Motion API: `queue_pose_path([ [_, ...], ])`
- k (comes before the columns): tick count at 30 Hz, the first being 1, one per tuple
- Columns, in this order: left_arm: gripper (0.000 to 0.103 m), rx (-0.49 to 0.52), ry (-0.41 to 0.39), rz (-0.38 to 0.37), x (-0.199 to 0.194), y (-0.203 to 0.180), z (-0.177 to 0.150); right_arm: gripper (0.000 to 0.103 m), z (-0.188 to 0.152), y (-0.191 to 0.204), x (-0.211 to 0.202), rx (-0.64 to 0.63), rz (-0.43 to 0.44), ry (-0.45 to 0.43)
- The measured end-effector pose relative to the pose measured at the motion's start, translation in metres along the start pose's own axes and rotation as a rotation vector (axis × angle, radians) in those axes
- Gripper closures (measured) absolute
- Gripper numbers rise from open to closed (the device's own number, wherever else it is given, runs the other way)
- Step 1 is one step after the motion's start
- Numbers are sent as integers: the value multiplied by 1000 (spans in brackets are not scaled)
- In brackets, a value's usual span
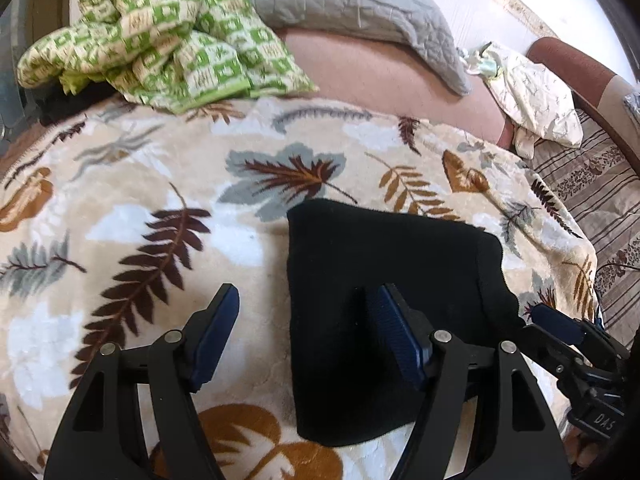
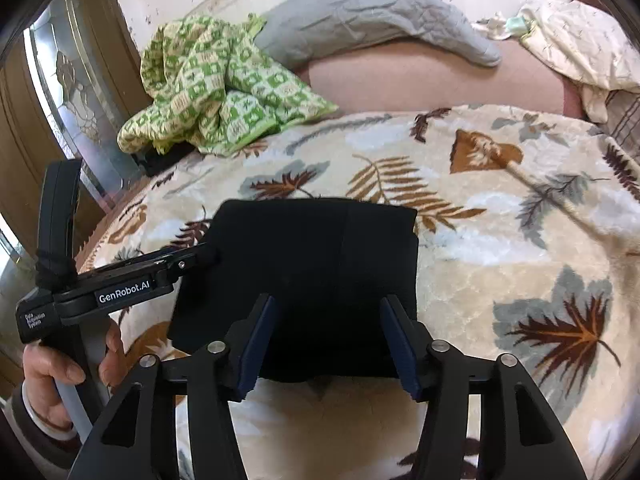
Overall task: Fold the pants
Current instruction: 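Release the pants and pull both grippers back from the folded stack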
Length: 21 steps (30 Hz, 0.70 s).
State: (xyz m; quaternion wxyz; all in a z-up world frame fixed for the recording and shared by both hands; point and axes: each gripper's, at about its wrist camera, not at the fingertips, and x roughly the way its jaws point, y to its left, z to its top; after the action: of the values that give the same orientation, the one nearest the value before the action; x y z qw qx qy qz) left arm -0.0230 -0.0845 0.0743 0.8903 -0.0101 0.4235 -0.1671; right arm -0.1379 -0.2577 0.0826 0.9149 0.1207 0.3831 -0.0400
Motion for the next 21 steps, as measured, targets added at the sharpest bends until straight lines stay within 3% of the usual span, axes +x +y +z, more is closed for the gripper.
queue_pose_path([
  [2,31,12,-27,11,-9,0,-3,38,-2,2,-6,13,-2,-15],
  [10,26,24,-71,19,-33,6,-14,31,-8,8,-18,62,-16,-13],
  [21,26,53,-140,33,-63,1,-28,30,-14,25,-44,48,-55,-31],
])
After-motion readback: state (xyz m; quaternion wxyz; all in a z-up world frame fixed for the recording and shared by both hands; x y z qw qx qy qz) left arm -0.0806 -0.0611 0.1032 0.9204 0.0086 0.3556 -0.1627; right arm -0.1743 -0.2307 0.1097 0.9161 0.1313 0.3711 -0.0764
